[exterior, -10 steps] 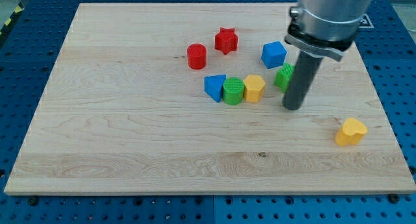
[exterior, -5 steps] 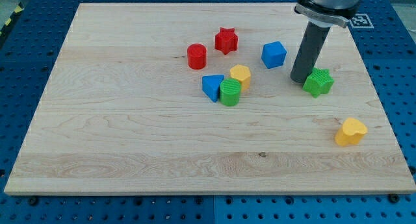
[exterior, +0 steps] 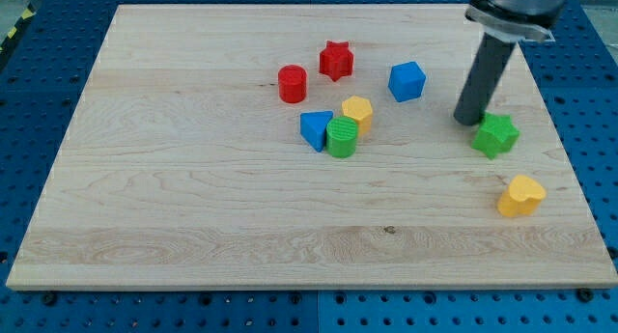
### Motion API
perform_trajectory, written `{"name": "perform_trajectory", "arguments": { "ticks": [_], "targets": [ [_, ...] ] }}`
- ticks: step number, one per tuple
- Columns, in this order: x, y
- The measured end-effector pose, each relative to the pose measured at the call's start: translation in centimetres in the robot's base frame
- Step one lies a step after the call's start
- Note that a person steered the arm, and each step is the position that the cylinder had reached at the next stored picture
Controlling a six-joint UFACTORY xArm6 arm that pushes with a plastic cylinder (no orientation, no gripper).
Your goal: Place the green star above the heart
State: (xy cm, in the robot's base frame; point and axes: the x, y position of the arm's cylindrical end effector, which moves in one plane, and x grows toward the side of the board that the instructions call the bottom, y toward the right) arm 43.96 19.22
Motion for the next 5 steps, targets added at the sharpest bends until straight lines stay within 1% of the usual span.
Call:
{"name": "perform_trajectory", "arguments": {
  "ticks": [1, 2, 3, 4, 5],
  "targets": [
    [2.7, 1.2],
    [3.6, 2.0],
    [-2.1, 2.0],
    [-2.6, 6.4],
    [0.5, 8.3]
  ]
}}
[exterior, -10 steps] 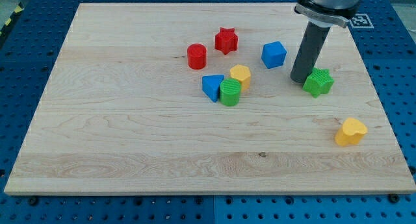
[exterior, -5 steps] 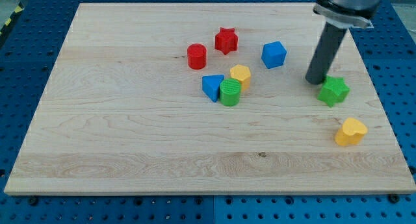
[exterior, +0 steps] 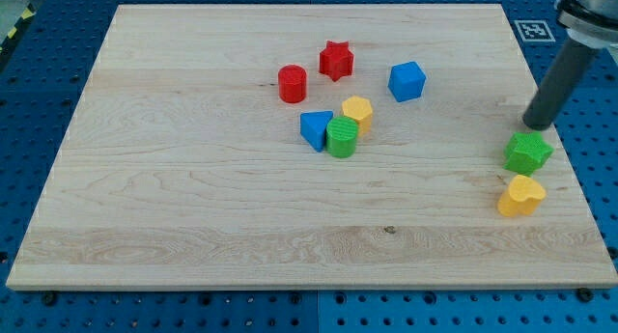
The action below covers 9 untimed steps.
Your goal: Place the green star above the heart
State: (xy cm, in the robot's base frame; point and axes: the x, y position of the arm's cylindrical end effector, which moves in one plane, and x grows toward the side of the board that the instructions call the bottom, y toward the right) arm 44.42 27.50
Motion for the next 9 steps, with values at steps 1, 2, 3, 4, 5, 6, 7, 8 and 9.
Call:
{"name": "perform_trajectory", "arguments": {
  "ticks": [1, 2, 3, 4, 5, 6, 7, 8, 9],
  "targets": [
    [2.8, 0.0],
    [3.0, -1.3],
    [2.3, -1.9],
    [-2.0, -1.9],
    [-0.2, -2.1],
    [2.1, -2.0],
    [2.9, -2.2],
    [0.5, -2.5],
    [-1.5, -4.2]
  ]
}}
